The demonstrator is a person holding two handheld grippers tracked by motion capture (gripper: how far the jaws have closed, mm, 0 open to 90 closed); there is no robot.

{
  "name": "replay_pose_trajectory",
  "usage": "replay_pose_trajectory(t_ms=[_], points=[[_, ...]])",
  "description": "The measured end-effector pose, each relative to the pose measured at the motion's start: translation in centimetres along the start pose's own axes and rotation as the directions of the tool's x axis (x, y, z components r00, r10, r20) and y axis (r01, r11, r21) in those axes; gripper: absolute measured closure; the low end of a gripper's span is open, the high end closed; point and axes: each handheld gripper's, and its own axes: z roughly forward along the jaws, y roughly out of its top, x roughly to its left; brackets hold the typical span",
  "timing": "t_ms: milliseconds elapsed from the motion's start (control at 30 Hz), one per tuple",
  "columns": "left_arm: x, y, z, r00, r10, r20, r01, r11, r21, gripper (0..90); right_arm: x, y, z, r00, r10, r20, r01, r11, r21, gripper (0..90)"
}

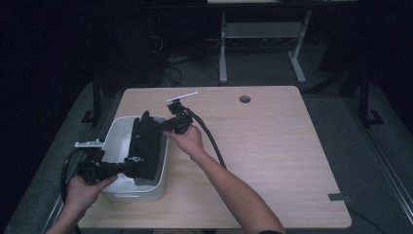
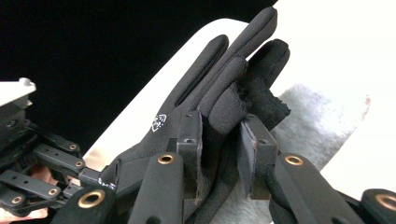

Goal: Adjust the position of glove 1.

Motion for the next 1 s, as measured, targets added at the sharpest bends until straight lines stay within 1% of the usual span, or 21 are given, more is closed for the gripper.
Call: replay_pose_trajectory(t_ms=[133,267,367,433,500,600,667,733,767,900,1000], points=[[0.2,-0.1,0.5,0.9999,-0.011,-0.003,0.011,0.9997,0.02,79.3,-0.4,-0.3,0.3,0.9998,-0.002,0.018,0.002,1.0,0.016,71.1],[0.2,-0.2,0.7,0.9999,-0.014,0.002,0.014,0.9996,0.025,75.5,-0.8,-0.5,0.6,0.9994,-0.002,0.034,0.001,1.0,0.029,65.8],[0.3,-0.2,0.6,0.9998,-0.021,-0.002,0.021,0.9994,0.026,70.3,-0.9,-0.5,0.5,0.9988,-0.003,0.049,0.002,1.0,0.024,60.1],[0.4,-0.1,0.5,0.9998,-0.018,-0.003,0.018,0.9995,0.027,68.9,-0.9,-0.4,0.3,0.9984,-0.004,0.056,0.003,1.0,0.023,57.9],[0.3,-0.1,0.3,0.9999,-0.017,-0.002,0.017,0.9996,0.022,64.8,-0.9,-0.3,0.0,0.9982,-0.006,0.059,0.005,1.0,0.011,56.5],[0.2,0.1,0.2,0.9999,-0.01,-0.001,0.01,0.9997,0.024,63.4,-0.8,-0.2,-0.4,0.9982,-0.007,0.059,0.007,1.0,0.006,56.7],[0.2,0.1,0.2,0.9999,-0.011,0.0,0.011,0.9997,0.024,59.9,-0.8,-0.2,-0.6,0.9982,-0.006,0.06,0.006,1.0,0.005,56.6],[0.2,0.1,0.1,1.0,-0.007,-0.002,0.007,0.9997,0.024,59.3,-0.7,-0.2,-0.8,0.9981,-0.008,0.061,0.008,1.0,0.002,56.6],[0.2,0.2,-0.1,1.0,-0.009,-0.001,0.009,0.9998,0.018,58.5,-0.7,-0.1,-0.9,0.9982,-0.002,0.06,0.003,1.0,-0.002,56.5],[0.2,0.4,-0.6,0.9999,-0.011,-0.009,0.011,0.9999,0.003,56.8,-0.6,-0.1,-1.4,0.9986,-0.01,0.051,0.011,1.0,-0.013,56.2],[0.3,0.7,-1.1,0.9999,-0.001,-0.012,0.001,1.0,-0.004,56.8,-0.5,0.0,-1.9,0.9986,-0.015,0.05,0.016,1.0,-0.02,55.3]])
